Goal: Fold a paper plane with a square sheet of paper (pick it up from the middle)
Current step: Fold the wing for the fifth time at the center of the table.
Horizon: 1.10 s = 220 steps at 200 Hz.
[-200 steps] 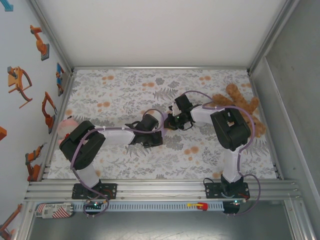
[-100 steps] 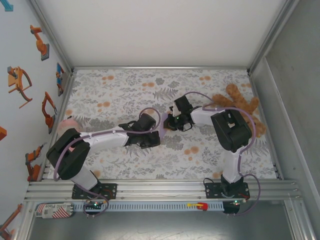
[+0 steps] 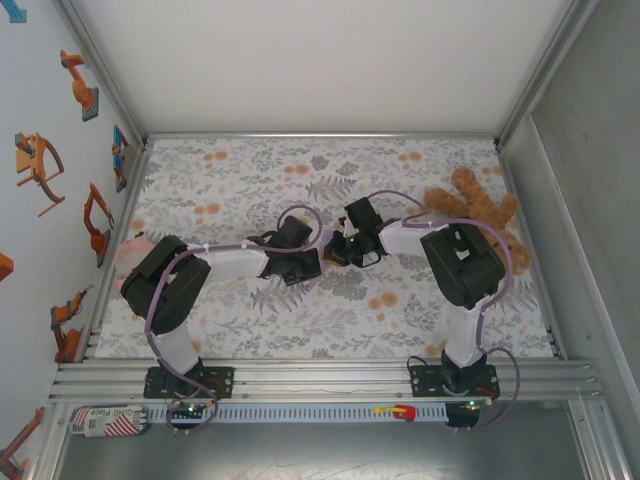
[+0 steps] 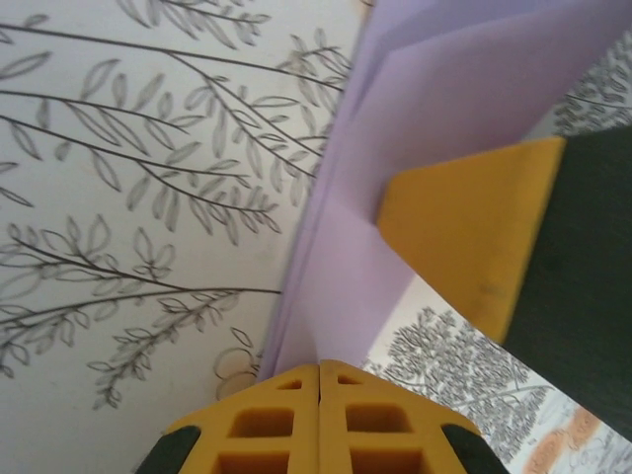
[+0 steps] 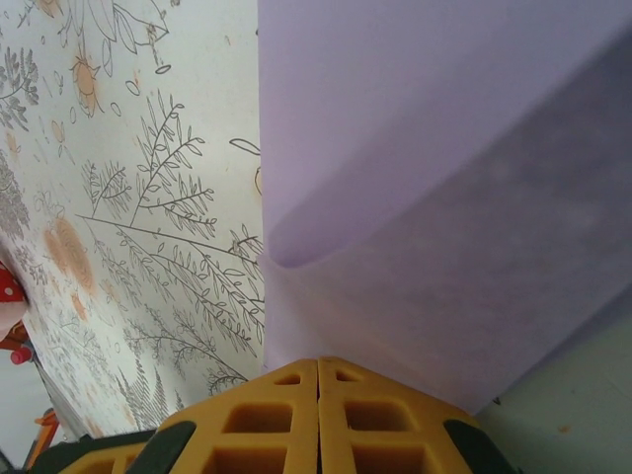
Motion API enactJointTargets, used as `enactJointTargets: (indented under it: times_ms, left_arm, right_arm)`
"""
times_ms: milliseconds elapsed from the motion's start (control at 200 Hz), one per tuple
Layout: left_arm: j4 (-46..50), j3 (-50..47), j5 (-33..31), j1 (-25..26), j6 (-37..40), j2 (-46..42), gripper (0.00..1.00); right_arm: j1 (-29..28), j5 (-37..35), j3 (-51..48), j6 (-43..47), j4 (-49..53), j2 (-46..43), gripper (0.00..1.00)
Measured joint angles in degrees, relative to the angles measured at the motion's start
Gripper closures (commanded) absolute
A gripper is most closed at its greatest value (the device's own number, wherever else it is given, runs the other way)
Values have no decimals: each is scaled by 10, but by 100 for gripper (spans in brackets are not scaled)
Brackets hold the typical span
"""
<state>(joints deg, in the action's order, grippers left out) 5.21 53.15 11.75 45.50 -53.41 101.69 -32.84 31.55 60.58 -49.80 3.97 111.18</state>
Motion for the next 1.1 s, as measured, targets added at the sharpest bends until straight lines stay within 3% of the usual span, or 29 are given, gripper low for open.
enactJointTargets:
  times_ms: [250,556,1102]
  left_arm:
    - [-12,-9,0,-2,-11,2,98]
    - [-20,-16,-1,-2,-13,-1,98]
    - [-20,-16,-1,-2,-13,-2,98]
  right_arm:
    - [6,2,10,19,6,-25,89]
    - [37,-19,55,126,69,-35,87]
    - [37,-23,126,201,141,47,87]
